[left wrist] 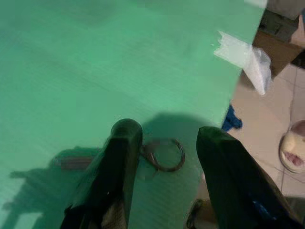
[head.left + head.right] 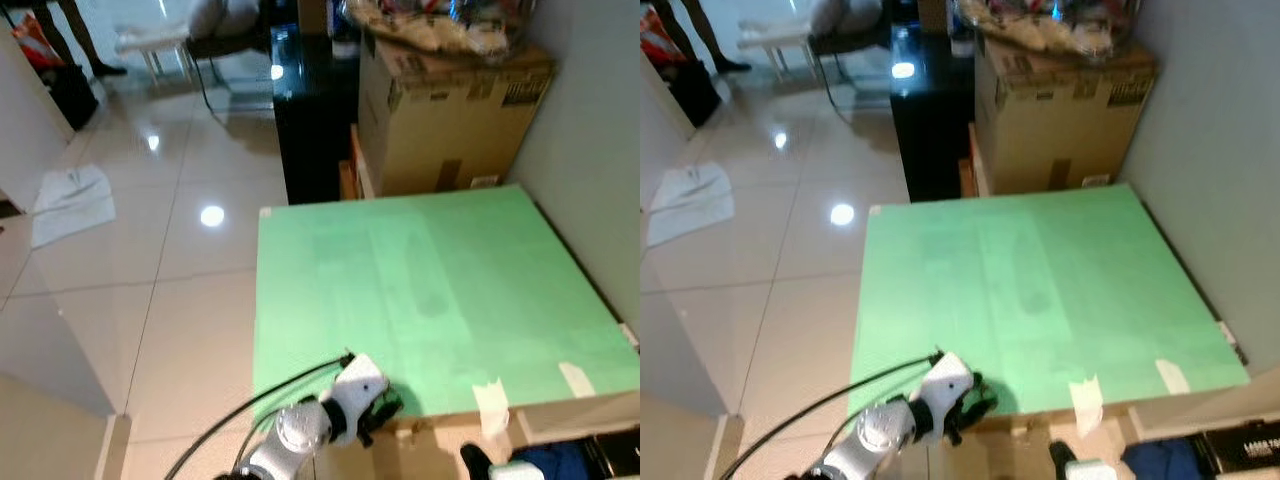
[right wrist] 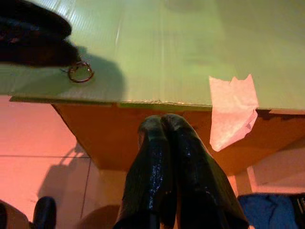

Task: Hang keys on a hook

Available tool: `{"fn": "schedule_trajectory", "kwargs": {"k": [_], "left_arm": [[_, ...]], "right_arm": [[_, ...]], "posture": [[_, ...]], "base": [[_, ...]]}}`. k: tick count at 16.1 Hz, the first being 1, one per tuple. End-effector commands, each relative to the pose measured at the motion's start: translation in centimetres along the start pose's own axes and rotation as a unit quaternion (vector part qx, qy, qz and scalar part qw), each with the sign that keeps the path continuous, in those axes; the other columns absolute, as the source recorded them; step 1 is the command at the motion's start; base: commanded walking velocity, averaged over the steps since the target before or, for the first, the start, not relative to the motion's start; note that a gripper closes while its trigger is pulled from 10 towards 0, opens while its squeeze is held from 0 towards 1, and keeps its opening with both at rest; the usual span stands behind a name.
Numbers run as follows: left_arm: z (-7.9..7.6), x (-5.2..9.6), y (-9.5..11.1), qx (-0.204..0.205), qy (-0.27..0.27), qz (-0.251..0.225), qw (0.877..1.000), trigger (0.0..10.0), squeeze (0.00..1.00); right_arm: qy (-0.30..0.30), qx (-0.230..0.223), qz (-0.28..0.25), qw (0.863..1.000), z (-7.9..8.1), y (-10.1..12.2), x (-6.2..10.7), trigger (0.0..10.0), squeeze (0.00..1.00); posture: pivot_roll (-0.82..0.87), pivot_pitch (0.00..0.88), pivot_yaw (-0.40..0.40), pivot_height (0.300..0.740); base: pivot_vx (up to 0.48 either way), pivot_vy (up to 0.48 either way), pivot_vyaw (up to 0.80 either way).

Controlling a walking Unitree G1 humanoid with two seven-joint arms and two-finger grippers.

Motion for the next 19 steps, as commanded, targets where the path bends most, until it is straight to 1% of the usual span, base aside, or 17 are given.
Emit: {"fn": "schedule_trajectory", "kwargs": {"k": [1,3,5,9,11,13,15,16,19], "left_arm": [[-4.2,-1.8,1.6,0.04,-0.033,-0.036,0.998,10.0,0.0],[-4.6,-1.8,0.5,0.031,-0.033,-0.011,0.999,10.0,0.0],[-4.9,-1.9,0.2,0.026,-0.036,-0.003,0.999,10.0,0.0],[-5.5,-2.0,0.2,0.031,-0.047,-0.002,0.998,10.0,0.0],[-5.8,-2.3,0.8,0.03,-0.052,-0.015,0.998,10.0,0.0],[-5.9,-2.4,1.2,0.021,-0.055,-0.023,0.998,10.0,0.0],[-6.4,-2.4,0.8,0.011,-0.064,-0.013,0.998,10.0,0.0],[-6.8,-2.4,0.5,0.0,-0.071,-0.006,0.997,10.0,0.0],[-7.3,-2.4,0.0,-0.019,-0.077,0.008,0.997,10.0,0.0]], "right_arm": [[0.003,0.005,0.007,1.0,0.3,0.1,0.3,10.0,0.0],[0.01,0.01,0.009,1.0,0.8,0.3,0.6,10.0,0.0],[0.008,0.008,0.016,1.0,0.9,0.1,1.0,10.0,0.0],[0.002,0.006,0.029,1.0,0.8,-0.6,1.5,10.0,0.0],[0.0,0.007,0.033,0.999,0.8,-0.8,1.4,10.0,0.0],[0.0,0.007,0.035,0.999,0.8,-0.9,1.3,10.0,0.0],[0.0,0.008,0.035,0.999,0.8,-0.9,1.1,10.0,0.0],[0.0,0.008,0.035,0.999,0.9,-0.9,1.1,10.0,0.0],[0.0,0.009,0.035,0.999,0.9,-0.8,1.2,10.0,0.0]], "posture": [[-0.34,0.225,0.091,0.74],[-0.35,0.229,0.097,0.74],[-0.35,0.234,0.103,0.74],[-0.37,0.237,0.11,0.74],[-0.37,0.237,0.111,0.74],[-0.37,0.236,0.112,0.74],[-0.37,0.237,0.113,0.74],[-0.37,0.237,0.114,0.74],[-0.37,0.239,0.116,0.74]], "base": [[0.0,0.0,0.0],[0.0,0.0,0.0],[0.0,0.0,0.0],[0.0,0.0,0.0],[0.0,0.0,0.0],[0.0,0.0,0.0],[0.0,0.0,0.0],[0.0,0.0,0.0],[0.0,0.0,0.0]]}}
Point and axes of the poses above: a point about 5 cm out from each wrist's last joint towards the gripper, its own x axis pointing back from the gripper into the wrist, its own y axis along the axis of the wrist's last joint, z = x × y, the point moved 4 cm from there along -x, pointing out of the wrist towards the gripper, and after that the axes turned 3 degrees about -x, right-handed, at the moved point
